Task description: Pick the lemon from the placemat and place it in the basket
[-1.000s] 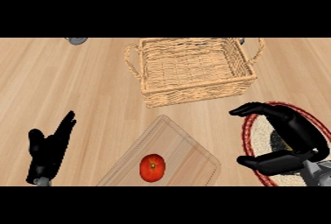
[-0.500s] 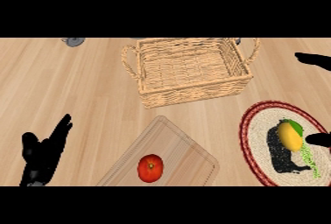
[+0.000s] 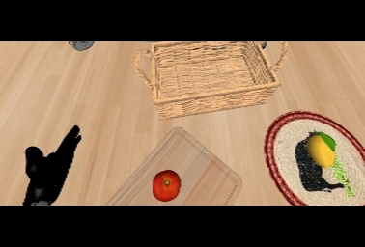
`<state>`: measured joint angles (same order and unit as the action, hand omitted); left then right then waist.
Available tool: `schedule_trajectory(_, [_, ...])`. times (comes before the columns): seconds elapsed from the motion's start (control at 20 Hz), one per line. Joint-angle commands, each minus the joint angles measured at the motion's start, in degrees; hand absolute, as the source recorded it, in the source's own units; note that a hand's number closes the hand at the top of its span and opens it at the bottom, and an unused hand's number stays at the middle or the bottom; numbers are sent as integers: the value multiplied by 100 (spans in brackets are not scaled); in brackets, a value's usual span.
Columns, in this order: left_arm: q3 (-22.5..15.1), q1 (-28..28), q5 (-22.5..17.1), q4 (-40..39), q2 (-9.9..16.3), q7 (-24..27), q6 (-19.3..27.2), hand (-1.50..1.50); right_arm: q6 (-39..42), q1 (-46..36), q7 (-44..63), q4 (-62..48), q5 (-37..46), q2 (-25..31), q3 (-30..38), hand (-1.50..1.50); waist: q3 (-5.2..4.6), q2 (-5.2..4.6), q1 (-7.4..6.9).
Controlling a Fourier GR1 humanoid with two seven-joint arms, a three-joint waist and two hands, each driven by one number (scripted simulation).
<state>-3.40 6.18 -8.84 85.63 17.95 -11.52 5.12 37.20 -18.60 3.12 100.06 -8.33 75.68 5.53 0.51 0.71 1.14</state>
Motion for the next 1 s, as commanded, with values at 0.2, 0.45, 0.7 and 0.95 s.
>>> schedule_trajectory(0.2, [-33,413,-165,-285,-32,-284,-258,0,1351,93,-461,-392,109,837,228,-150,-52,-72,-119])
schedule_trajectory(0.45, [-302,48,195,-523,-393,-304,41,0,1468,256,-893,-626,470,631,404,-150,-48,-85,-68])
schedule_trajectory(0.7, [-209,-55,214,-692,-397,-325,21,0,1187,335,-702,-475,633,165,327,-150,-53,-94,-106])
schedule_trajectory(0.95, [-97,-54,162,-524,-281,-540,-53,0,793,651,-886,-389,1176,-468,98,-150,-46,-91,-108])
